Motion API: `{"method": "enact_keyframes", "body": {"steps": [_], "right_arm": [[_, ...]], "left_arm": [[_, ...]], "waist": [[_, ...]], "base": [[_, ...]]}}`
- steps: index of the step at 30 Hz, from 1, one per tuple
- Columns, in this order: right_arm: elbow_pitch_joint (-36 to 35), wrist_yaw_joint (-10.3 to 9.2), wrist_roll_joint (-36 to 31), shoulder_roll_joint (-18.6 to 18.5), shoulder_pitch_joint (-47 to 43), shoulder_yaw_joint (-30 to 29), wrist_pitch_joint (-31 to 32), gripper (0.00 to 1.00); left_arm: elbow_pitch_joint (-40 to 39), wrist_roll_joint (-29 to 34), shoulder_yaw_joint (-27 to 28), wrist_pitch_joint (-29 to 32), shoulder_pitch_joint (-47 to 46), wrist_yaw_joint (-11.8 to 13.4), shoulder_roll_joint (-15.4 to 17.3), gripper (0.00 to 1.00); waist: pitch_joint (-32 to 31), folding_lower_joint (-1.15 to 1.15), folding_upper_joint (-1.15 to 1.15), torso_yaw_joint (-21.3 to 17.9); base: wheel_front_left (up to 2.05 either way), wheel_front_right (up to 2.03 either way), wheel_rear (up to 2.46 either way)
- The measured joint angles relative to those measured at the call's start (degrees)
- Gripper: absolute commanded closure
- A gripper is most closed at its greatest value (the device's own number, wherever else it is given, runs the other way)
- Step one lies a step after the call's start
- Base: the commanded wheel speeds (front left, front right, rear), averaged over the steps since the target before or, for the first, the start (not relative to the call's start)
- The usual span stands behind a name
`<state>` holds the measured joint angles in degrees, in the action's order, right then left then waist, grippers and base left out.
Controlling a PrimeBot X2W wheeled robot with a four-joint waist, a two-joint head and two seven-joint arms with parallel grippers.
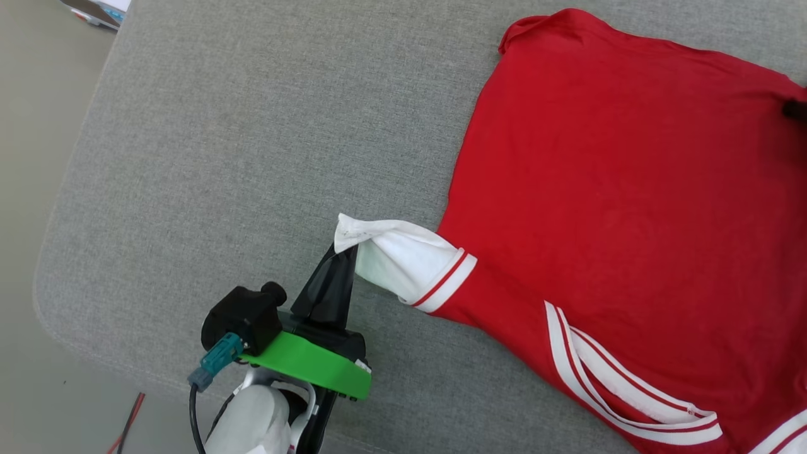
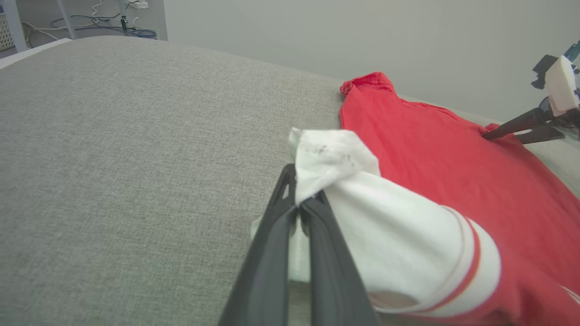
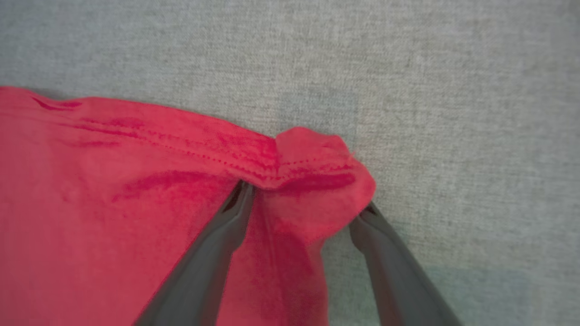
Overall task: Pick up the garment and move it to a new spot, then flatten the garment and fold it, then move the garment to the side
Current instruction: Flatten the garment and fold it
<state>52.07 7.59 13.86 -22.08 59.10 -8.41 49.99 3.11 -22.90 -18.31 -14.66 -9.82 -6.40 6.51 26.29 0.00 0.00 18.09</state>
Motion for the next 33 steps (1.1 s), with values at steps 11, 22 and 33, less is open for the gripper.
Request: {"method": "enact_keyframes", "body": {"steps": [11, 22, 33], "right_arm": [[-1.0, -0.04, 0.0, -0.5, -0.9, 0.7, 4.2, 1.00], [-14.8, -0.04, 8.1, -5.0, -12.5, 3.0, 4.5, 1.00], [-33.3, -0.04, 11.6, -1.2, -39.3, -5.2, 4.9, 1.00]], "left_arm": [[2.4, 0.8, 0.7, 0.0, 0.0, -0.4, -0.1, 1.00], [5.3, -0.6, 4.5, 0.0, 5.5, -0.5, 1.1, 1.00], [6.2, -1.2, 7.4, 0.2, 10.4, 1.2, 4.1, 1.00]], "waist": [[-3.2, 0.01, 0.00, -0.9], [-12.6, 0.00, 0.00, -3.1], [-19.5, 0.00, 0.00, -9.8]], "base": [[0.00, 0.00, 0.00], [0.00, 0.00, 0.00], [0.00, 0.00, 0.00]]}}
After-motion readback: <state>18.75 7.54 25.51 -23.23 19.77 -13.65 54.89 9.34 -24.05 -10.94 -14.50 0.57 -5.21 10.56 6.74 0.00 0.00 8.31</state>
